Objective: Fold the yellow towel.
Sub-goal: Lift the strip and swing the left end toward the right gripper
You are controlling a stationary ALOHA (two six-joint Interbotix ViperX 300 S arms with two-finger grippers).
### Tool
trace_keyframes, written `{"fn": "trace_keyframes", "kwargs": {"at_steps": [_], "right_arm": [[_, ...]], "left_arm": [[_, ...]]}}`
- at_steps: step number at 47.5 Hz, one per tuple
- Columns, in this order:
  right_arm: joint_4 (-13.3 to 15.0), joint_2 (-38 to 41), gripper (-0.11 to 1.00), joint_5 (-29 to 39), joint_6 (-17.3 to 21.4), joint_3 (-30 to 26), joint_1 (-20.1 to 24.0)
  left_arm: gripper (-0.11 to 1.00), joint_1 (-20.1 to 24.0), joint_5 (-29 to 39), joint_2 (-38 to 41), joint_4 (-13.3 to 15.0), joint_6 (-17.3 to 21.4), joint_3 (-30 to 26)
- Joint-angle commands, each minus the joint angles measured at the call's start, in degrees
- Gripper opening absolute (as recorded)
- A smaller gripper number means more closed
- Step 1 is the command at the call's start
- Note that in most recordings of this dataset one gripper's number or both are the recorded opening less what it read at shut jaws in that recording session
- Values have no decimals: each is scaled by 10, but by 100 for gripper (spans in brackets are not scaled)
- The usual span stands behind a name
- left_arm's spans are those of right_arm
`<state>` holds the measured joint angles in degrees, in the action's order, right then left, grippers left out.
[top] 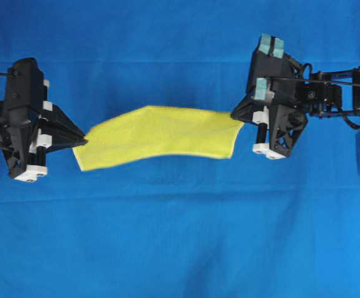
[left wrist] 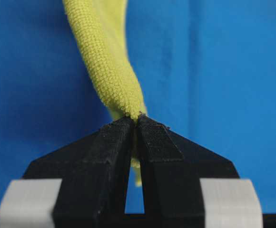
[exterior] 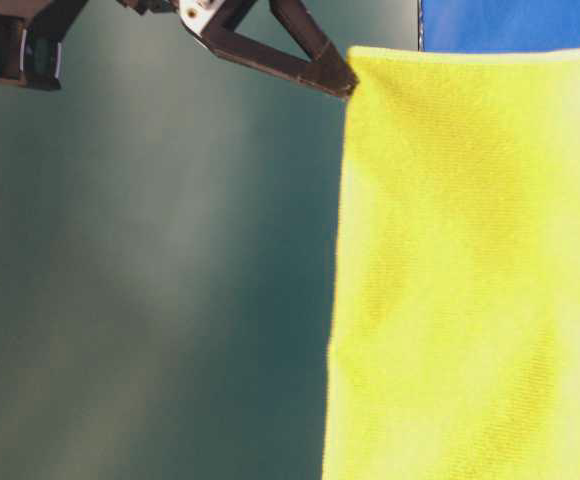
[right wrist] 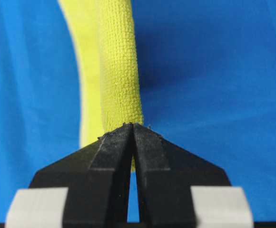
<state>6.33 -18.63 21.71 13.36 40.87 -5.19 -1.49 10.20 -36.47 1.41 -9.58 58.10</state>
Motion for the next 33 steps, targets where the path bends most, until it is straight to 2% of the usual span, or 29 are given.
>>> {"fn": "trace_keyframes", "kwargs": {"at_steps": [1,7,16,26,33], "right_arm": [[4,-3,0,-5,1,-11,-18],[4,0,0,-7,1,-10,-53],[19,11,0,-34,0,-17,-122],[46,51,0,-50,-2,-59,-192],[64,84,0,-56,-3,-100,-214]], "left_arm": [[3,-4,-5,6,0,1,-13],[3,-17,-22,26,0,0,-18],[3,-56,-91,93,0,0,-50],[3,-82,-120,195,0,3,-124],[3,-92,-125,263,-1,7,-186]]}}
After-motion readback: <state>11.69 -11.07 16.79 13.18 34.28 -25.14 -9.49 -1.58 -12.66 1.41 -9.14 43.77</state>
